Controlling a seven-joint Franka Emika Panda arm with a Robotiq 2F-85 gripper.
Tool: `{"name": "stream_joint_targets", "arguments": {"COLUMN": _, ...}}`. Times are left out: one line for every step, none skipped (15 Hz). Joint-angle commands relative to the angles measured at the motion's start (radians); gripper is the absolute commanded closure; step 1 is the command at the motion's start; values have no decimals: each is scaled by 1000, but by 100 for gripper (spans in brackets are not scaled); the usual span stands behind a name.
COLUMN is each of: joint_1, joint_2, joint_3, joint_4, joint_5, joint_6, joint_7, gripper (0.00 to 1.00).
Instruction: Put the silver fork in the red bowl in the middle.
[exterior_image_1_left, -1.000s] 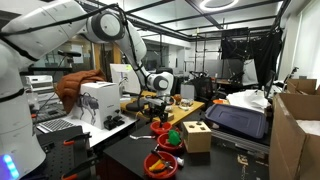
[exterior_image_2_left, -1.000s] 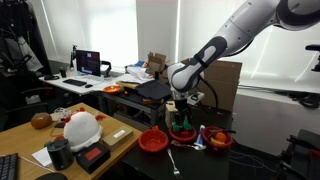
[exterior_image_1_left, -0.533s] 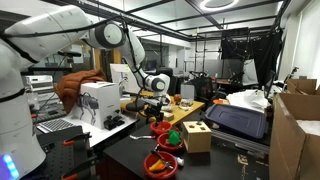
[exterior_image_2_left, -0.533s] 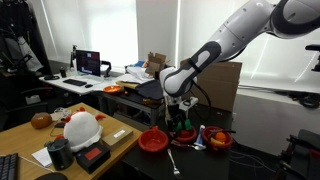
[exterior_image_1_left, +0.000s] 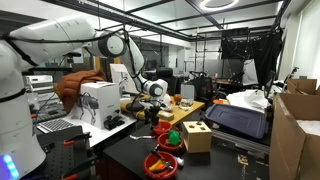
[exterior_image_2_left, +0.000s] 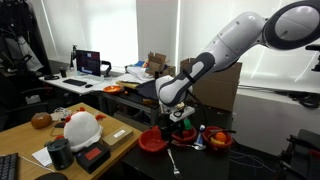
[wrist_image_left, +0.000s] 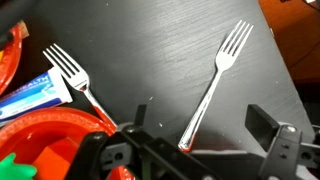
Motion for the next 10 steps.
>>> {"name": "stream_joint_targets", "arguments": {"joint_1": 4, "joint_2": 48, "joint_3": -14, "joint_4": 64, "joint_5": 50, "joint_6": -20, "joint_7": 81, "gripper": 0}}
{"name": "stream_joint_targets", "arguments": {"joint_1": 4, "joint_2": 58, "joint_3": -17, "joint_4": 71, "joint_5": 61, "joint_6": -12, "joint_7": 100, "gripper": 0}}
{"name": "stream_joint_targets", "arguments": {"joint_1": 6, "joint_2": 68, "joint_3": -24, "joint_4": 80, "joint_5": 68, "joint_6": -7, "joint_7": 122, "gripper": 0}}
{"name": "stream_joint_targets", "arguments": {"joint_1": 6, "joint_2": 78, "joint_3": -29, "joint_4": 90, "joint_5": 76, "joint_6": -5, "joint_7": 142, "gripper": 0}}
{"name": "stream_joint_targets", "arguments": {"joint_1": 3, "joint_2": 91, "joint_3": -29, "joint_4": 103, "joint_5": 85, "joint_6": -13, "joint_7": 154, "gripper": 0}}
{"name": "stream_joint_targets", "arguments": {"joint_1": 2, "joint_2": 103, "joint_3": -29, "joint_4": 117, "joint_5": 94, "joint_6": -22, "joint_7": 166, "gripper": 0}}
{"name": "stream_joint_targets", "arguments": {"joint_1": 0, "joint_2": 115, "joint_3": -27, "joint_4": 129, "joint_5": 104, "joint_6": -33, "joint_7": 174, "gripper": 0}}
{"name": "stream_joint_targets", "arguments": {"joint_1": -3, "joint_2": 126, "joint_3": -20, "joint_4": 141, "joint_5": 112, "joint_6": -44, "joint_7": 173, "gripper": 0}}
{"name": "stream_joint_targets", "arguments": {"joint_1": -3, "joint_2": 138, "joint_3": -16, "joint_4": 153, "joint_5": 121, "joint_6": -53, "joint_7": 179, "gripper": 0}}
{"name": "stream_joint_targets", "arguments": {"joint_1": -4, "joint_2": 148, "joint_3": -12, "joint_4": 163, "joint_5": 129, "joint_6": -64, "joint_7": 176, "gripper": 0}}
